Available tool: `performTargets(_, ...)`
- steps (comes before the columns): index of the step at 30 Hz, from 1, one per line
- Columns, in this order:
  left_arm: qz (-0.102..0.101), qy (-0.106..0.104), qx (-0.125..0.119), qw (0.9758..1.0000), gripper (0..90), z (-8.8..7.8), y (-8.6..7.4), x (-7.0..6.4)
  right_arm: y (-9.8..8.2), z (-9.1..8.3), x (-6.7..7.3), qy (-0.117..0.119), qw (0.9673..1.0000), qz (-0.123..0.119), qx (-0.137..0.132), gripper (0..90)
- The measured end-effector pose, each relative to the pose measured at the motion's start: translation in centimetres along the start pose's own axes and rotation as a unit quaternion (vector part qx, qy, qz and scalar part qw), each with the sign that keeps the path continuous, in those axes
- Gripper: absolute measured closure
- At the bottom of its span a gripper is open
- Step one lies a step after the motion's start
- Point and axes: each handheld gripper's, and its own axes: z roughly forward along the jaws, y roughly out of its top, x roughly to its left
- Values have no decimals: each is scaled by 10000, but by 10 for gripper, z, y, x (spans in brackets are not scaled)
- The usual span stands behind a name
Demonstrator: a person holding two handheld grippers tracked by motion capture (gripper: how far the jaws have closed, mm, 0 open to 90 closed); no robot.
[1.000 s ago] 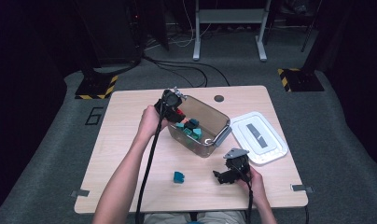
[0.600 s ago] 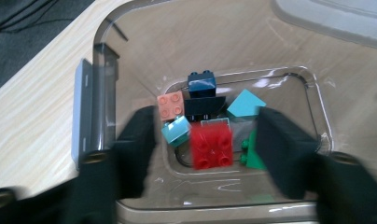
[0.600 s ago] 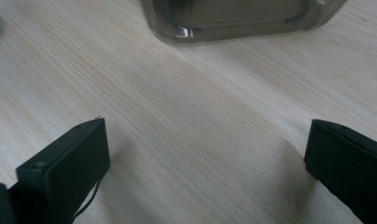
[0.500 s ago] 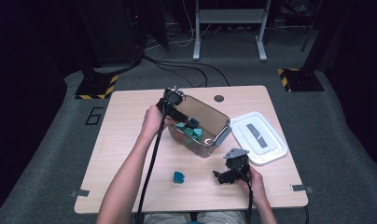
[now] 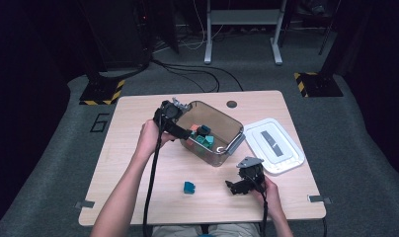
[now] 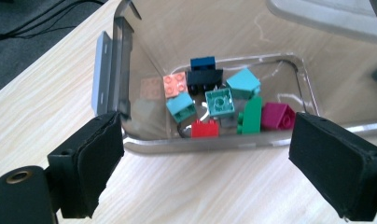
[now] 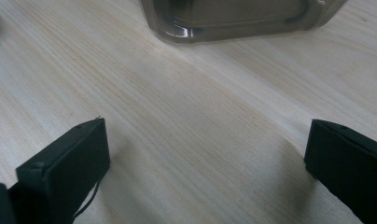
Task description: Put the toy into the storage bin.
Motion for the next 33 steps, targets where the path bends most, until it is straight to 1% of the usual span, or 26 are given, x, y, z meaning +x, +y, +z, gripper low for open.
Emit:
performTargets(1, -1, 3, 6, 10000, 100, -1, -3, -1, 0, 0, 0, 0, 10000, 1, 0, 0)
performTargets(3, 65, 17, 51, 10000, 95, -4, -9, -3, 0, 0, 0, 0, 10000, -1, -1, 0)
performTargets(4, 43, 14, 43, 10000, 90, -5, -13, -5, 0, 0, 0, 0, 10000, 0, -1, 0)
performTargets(7, 77, 14, 71, 9999, 83, -7, -23, -8, 0, 0, 0, -1, 10000, -1, 0, 0)
performTargets(9, 69, -10, 86, 9999, 76, -7, -31, -10, 0, 0, 0, -1, 10000, 2, 3, 0)
performTargets(12, 118, -87, 223, 9996, 66, -4, -42, -13, 0, 0, 0, -1, 10000, 0, -1, 0)
performTargets(14, 131, -123, 266, 9995, 66, -2, -50, -15, 0, 0, 0, -2, 10000, 3, 2, 0)
performTargets(21, 22, -183, 318, 9993, 34, 7, -76, -21, 0, 0, 0, -3, 10000, 3, 1, 0)
performTargets(22, -17, -183, 332, 9993, 24, 9, -81, -22, 0, 0, 0, -3, 10000, 5, 1, 0)
performTargets(28, -71, -329, 443, 9984, 6, 20, -97, -29, 0, 0, 0, -3, 10000, 0, -2, 0)
performTargets(29, -34, -352, 472, 9983, 5, 22, -99, -30, 0, 0, 0, -3, 10000, 3, 2, 0)
performTargets(30, -11, -445, 473, 9979, 4, 23, -102, -32, 0, 0, 0, -4, 10000, 3, 2, 0)
performTargets(33, 95, -564, 519, 9970, 3, 28, -108, -40, 0, 0, 0, -4, 10000, 3, 1, 0)
